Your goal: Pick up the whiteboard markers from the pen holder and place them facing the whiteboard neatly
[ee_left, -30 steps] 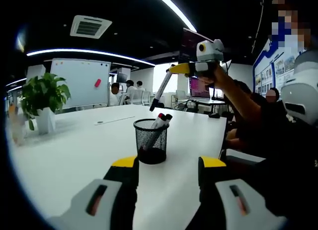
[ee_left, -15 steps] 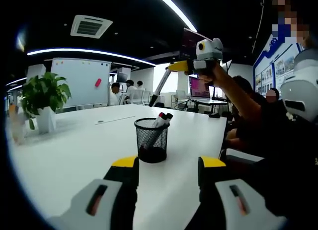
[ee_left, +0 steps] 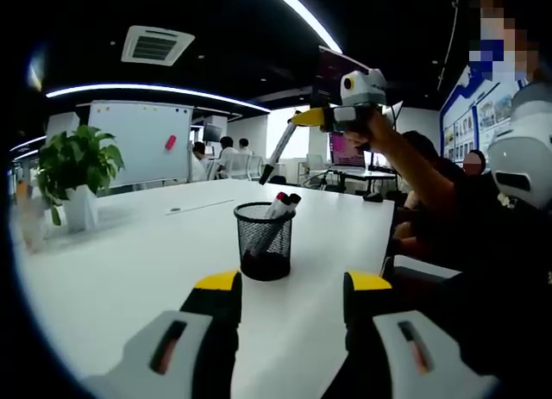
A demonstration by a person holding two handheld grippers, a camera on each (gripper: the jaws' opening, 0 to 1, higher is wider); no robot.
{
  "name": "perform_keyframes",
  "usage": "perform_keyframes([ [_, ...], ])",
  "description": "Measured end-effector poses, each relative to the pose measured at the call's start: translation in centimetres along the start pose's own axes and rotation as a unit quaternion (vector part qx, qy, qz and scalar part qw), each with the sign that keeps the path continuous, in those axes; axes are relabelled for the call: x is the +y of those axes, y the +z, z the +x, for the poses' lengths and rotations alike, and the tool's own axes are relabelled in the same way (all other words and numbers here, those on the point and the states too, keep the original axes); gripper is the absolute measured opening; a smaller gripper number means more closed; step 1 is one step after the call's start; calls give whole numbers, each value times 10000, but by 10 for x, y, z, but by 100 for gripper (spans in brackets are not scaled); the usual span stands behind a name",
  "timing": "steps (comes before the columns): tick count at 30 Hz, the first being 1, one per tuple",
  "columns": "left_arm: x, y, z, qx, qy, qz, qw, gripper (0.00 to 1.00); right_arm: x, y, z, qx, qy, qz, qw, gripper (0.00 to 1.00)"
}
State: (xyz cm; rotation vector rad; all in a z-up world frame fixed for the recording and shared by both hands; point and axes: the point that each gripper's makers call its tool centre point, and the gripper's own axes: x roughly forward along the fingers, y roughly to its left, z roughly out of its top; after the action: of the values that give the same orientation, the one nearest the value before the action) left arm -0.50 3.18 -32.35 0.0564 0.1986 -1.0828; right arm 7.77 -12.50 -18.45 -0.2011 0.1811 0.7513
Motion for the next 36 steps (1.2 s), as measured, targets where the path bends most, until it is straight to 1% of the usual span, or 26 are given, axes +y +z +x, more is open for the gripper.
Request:
perform_keyframes([
  [4,0,0,0,-7,20,13,10000,49,-3,-1,-3,-32,-96,24,9999,13],
  [5,1,0,-1,-10,24,10,10000,49,-8,-2,-5,-40,-226,77,9997,13],
  [7,1,0,-1,-27,31,5,10000,49,-9,-2,-7,-99,-238,77,9996,13],
  [13,3,0,-1,-38,59,-19,10000,48,-10,-7,-3,-117,-271,149,9995,13],
  [18,3,0,-2,-28,72,-7,10000,48,-13,-8,-3,-234,-402,199,9987,13],
  [20,3,1,-2,-36,77,8,10000,48,-18,-7,-6,-364,-589,266,9972,13],
  [23,3,2,-2,-40,77,9,10000,48,-19,-8,-7,-330,-683,247,9968,13],
  [28,4,1,-2,-39,92,-4,10000,48,-20,-9,-8,-350,-703,284,9965,13],
  [32,4,1,-2,-30,101,5,9999,48,-22,-14,-9,-340,-732,348,9961,13],
  [36,5,1,-2,-35,111,-2,9999,48,-23,-18,-11,-414,-744,482,9952,13],
])
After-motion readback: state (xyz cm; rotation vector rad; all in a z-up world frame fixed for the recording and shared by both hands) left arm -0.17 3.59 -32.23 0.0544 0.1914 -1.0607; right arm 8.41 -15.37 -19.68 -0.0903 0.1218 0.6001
